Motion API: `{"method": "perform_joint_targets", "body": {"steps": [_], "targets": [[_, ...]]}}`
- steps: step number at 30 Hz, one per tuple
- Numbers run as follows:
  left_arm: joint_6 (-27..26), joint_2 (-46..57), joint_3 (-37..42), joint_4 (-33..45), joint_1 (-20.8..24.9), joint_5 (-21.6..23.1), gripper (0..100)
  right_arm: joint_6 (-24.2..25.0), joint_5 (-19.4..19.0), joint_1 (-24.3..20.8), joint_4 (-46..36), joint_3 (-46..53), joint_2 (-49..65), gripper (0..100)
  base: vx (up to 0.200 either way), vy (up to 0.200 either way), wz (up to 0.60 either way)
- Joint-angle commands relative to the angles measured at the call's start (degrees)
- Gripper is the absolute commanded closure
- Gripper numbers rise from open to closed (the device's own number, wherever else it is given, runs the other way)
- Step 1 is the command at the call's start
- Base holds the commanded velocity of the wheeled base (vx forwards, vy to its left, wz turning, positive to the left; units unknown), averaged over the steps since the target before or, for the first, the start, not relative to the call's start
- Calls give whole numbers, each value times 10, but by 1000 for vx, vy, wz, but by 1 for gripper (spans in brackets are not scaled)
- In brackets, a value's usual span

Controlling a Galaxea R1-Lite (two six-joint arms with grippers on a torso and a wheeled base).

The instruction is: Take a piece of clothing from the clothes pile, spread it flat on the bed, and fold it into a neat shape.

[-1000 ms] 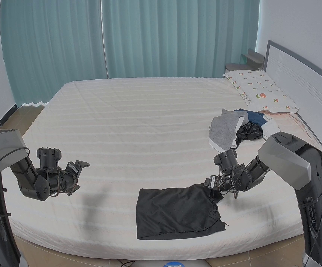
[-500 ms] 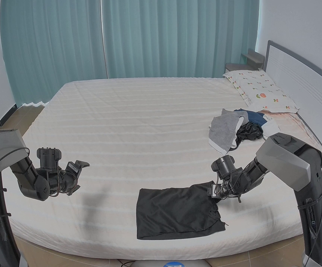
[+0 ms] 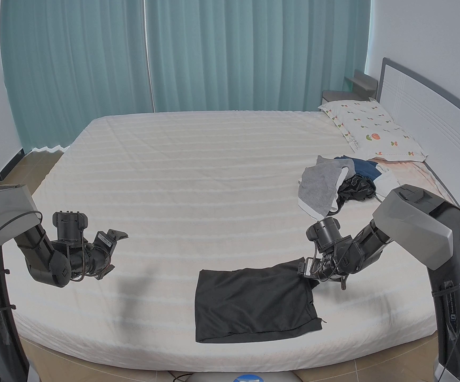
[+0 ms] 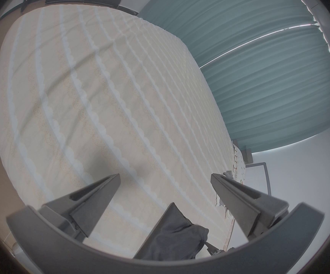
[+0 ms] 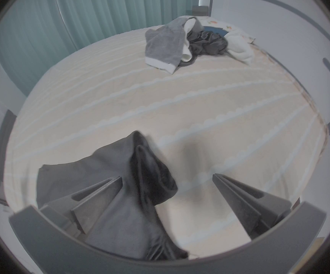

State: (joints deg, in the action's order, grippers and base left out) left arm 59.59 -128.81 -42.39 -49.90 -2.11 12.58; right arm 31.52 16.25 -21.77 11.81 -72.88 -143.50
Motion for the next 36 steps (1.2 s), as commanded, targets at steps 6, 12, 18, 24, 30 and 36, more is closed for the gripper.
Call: {"method": "perform_joint_targets", "body": {"steps": [6,12,18,24,30,36], "targets": [[1,0,0,0,0,0,0,1,-39,-2,41,68,33,0,0,0,0],[1,0,-1,0,0,0,0,-23,-45,-7,47,92,42,0,-200,0,0],[1,0,-1,0,0,0,0,-23,-65,-10,46,100,44,0,-200,0,0],[1,0,0,0,0,0,0,-26,-67,-11,41,94,37,0,0,0,0],[1,0,-1,0,0,0,0,-21,-90,-7,46,74,24,0,0,0,0],[1,0,-1,0,0,0,0,-15,-110,-8,44,50,8,0,0,0,0]]}}
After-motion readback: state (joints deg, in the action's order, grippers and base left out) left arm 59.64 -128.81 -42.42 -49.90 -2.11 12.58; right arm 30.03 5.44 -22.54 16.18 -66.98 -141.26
